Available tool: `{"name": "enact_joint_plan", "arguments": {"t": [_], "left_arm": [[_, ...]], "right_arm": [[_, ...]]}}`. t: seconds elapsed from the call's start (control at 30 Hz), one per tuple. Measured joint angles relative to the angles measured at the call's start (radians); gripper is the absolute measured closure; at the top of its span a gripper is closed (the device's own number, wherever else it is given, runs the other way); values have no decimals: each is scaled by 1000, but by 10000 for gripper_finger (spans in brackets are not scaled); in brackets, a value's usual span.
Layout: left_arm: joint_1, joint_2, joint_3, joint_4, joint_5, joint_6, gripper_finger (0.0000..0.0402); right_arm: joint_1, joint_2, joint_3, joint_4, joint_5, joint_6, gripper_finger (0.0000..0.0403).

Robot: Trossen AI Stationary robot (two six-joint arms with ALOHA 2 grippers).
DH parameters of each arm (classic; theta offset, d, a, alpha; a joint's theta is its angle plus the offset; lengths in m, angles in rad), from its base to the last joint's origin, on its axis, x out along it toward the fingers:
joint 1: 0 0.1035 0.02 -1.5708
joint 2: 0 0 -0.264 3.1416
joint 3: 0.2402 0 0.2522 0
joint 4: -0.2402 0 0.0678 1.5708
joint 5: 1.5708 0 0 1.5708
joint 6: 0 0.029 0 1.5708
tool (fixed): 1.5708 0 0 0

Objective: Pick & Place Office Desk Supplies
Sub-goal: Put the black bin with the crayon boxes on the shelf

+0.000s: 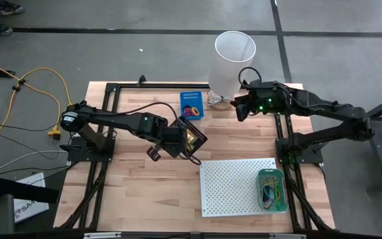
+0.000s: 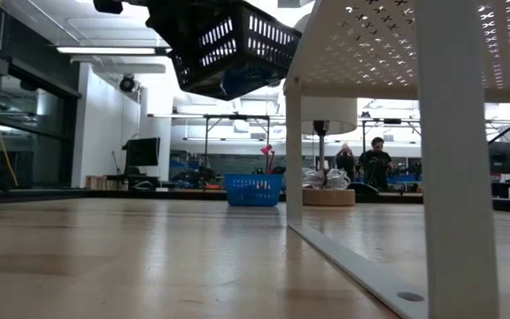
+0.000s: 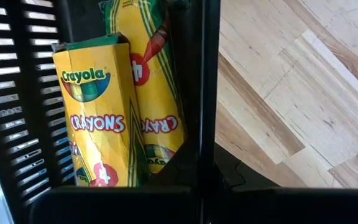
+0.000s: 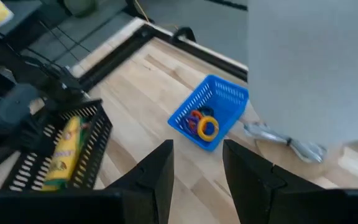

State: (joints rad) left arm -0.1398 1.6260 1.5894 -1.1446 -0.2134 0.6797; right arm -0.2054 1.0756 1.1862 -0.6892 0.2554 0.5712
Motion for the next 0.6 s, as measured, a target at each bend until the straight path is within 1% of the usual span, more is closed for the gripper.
{"name": "enact_joint_plan", "arguments": {"t": [0.13,0.23,0.3,0.43,0.6], "left_arm": [[0,0,0,0,0,5,401],[5,0,0,0,6,25,401],[10,0,0,0,30,27,401],[28,0,0,0,61,27,401],[44,0,0,0,65,50,401]], "right_arm": [[0,8,0,45,-27,-50,277],[1,11,0,59,-66,-147,277],[1,12,0,62,-95,-197,277],[0,12,0,66,-193,-217,277],[1,12,0,64,-321,-288,277]]}}
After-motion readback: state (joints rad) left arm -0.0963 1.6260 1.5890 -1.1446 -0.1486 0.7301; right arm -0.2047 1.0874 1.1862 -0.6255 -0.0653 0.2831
